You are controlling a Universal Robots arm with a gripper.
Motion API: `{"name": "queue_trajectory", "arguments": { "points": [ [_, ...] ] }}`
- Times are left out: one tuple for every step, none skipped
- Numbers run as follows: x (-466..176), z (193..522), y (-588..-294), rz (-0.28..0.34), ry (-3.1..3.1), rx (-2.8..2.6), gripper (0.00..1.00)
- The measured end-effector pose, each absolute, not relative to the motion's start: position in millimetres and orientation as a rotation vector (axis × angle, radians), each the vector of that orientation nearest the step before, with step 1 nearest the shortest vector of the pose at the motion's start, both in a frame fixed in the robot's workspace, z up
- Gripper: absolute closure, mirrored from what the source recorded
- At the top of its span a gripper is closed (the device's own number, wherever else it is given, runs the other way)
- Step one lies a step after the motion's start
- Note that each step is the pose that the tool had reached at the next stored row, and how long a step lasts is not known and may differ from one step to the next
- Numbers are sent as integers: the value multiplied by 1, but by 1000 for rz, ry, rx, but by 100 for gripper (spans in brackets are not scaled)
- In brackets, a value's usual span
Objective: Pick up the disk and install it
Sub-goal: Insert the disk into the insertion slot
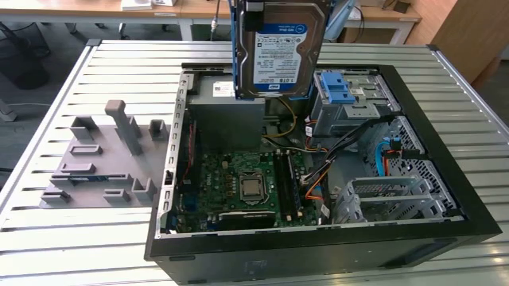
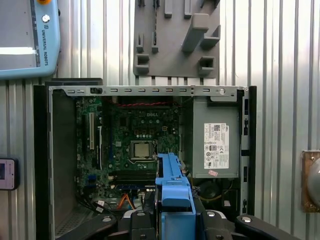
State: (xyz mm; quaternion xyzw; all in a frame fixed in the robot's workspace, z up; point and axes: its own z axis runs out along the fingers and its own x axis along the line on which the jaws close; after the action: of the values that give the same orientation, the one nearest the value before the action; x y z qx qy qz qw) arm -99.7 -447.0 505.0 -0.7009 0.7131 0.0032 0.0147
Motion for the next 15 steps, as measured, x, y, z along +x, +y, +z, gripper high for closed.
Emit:
{"name": "queue_trajectory", "arguments": {
  "points": [
    [-100,505,-449,10,2220,-2182,64],
    [-100,505,-451,10,2220,-2182,64],
    [-100,504,-454,10,2220,-2181,64],
    [-100,504,-457,10,2220,-2181,64],
    [-100,503,-461,10,2220,-2181,64],
    [-100,503,-464,10,2220,-2181,64],
    [-100,503,-466,10,2220,-2181,64],
    [-100,503,-468,10,2220,-2181,64],
    [-99,503,-468,10,2220,-2181,64],
    [-99,503,-468,10,2221,-2181,64],
    [-98,503,-468,10,2221,-2181,64],
    [-97,503,-468,10,2221,-2181,64],
    [-97,503,-468,10,2221,-2181,64],
    [-97,503,-468,10,2221,-2181,64],
    [-97,503,-468,10,2221,-2181,64]
  ]
}}
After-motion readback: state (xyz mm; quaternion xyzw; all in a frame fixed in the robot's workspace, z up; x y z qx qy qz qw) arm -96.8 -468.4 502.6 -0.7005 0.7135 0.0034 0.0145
